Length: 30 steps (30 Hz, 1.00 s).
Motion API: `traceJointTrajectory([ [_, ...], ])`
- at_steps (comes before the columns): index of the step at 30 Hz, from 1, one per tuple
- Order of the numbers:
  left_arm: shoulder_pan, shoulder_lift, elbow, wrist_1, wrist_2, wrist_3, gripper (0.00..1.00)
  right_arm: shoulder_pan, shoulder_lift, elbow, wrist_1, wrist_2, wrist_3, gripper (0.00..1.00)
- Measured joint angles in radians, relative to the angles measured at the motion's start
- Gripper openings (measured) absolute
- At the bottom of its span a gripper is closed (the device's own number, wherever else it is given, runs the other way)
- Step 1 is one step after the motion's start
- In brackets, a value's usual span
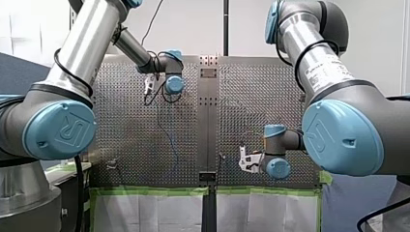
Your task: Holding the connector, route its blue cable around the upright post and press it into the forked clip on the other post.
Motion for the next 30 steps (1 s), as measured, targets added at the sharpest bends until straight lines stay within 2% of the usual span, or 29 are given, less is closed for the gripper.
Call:
traceJointTrajectory([
  [6, 0.005, -0.001, 0.006, 0.008, -0.003, 0.000, 1.00, 0.000, 0.000, 0.000, -0.001, -0.002, 0.000, 0.00],
  [18, -0.003, -0.032, 0.028, -0.030, -0.003, 0.005, 1.00, 0.000, 0.000, 0.000, 0.004, -0.002, 0.000, 0.00],
  [23, -0.011, -0.049, 0.021, -0.030, -0.003, 0.011, 1.00, 0.000, 0.000, 0.000, 0.006, -0.002, -0.002, 0.00],
  [30, -0.016, -0.055, -0.013, 0.005, -0.012, 0.019, 1.00, 0.000, 0.000, 0.000, 0.008, -0.002, -0.003, 0.00],
])
